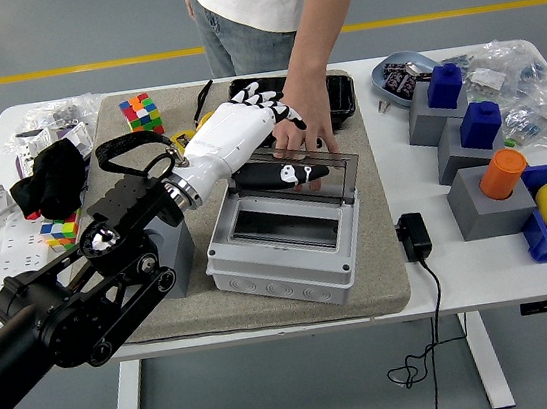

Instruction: Fetch the battery,place it into the box,close the lid of the box

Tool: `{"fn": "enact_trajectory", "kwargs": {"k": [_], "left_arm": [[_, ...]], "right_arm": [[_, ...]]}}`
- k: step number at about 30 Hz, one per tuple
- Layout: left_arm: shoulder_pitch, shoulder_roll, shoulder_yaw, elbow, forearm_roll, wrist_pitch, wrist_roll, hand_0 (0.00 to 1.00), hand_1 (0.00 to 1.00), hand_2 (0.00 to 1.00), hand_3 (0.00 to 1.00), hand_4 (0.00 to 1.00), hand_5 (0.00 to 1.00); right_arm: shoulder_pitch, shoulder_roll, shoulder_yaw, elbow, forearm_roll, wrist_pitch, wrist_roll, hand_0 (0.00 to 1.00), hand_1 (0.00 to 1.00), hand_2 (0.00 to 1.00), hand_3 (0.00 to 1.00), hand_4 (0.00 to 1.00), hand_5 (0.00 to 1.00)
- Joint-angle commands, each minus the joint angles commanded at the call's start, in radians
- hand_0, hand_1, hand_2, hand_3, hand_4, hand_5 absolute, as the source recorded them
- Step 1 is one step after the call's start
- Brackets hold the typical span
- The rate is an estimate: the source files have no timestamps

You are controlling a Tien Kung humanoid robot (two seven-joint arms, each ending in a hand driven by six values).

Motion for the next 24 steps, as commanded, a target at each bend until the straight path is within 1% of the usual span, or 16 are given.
{"fn": "enact_trajectory", "kwargs": {"k": [7,8,13,14,16,19,20,24], "left_arm": [[0.005,0.009,0.01,-0.005,0.007,-0.019,0.008,0.998,0.957,0.798,0.698,0.998,0.998],[0.005,0.011,0.012,-0.006,0.006,-0.022,0.008,0.998,0.921,0.761,0.63,0.998,0.998],[0.009,0.02,0.017,-0.016,-0.001,-0.019,0.002,0.998,0.921,0.761,0.63,0.998,0.998],[0.01,0.02,0.018,-0.019,-0.003,-0.015,-0.001,0.998,0.86,0.715,0.391,0.998,0.998],[0.012,0.021,0.02,-0.022,-0.004,-0.011,-0.004,0.998,0.86,0.715,0.391,0.998,0.998],[0.014,0.02,0.023,-0.024,-0.003,-0.018,-0.001,0.998,0.86,0.715,0.391,0.998,0.998],[0.015,0.021,0.025,-0.024,-0.002,-0.02,0.0,0.998,0.849,0.704,0.264,0.998,0.998],[0.018,0.024,0.031,-0.027,-0.002,-0.03,0.004,0.998,0.849,0.704,0.264,0.998,0.998]], "right_arm": [[-0.001,-0.003,0.009,0.001,-0.005,0.0,0.001,0.955,0.83,0.755,0.804,0.998,0.998],[-0.001,-0.003,0.008,0.001,-0.005,0.0,0.001,0.955,0.83,0.754,0.805,0.998,0.998],[-0.001,-0.003,0.014,0.003,-0.008,0.0,0.001,0.955,0.83,0.754,0.805,0.998,0.998],[-0.001,-0.002,0.015,0.003,-0.009,0.0,0.0,0.955,0.83,0.755,0.804,0.998,0.998],[-0.002,-0.002,0.016,0.003,-0.01,0.0,0.0,0.955,0.83,0.755,0.804,0.998,0.998],[-0.003,-0.004,0.02,0.004,-0.012,0.001,0.001,0.955,0.83,0.755,0.804,0.998,0.998],[-0.003,-0.004,0.02,0.004,-0.012,0.001,0.001,0.955,0.83,0.754,0.804,0.998,0.998],[-0.005,-0.006,0.024,0.006,-0.015,0.001,0.002,0.955,0.83,0.754,0.804,0.998,0.998]]}}
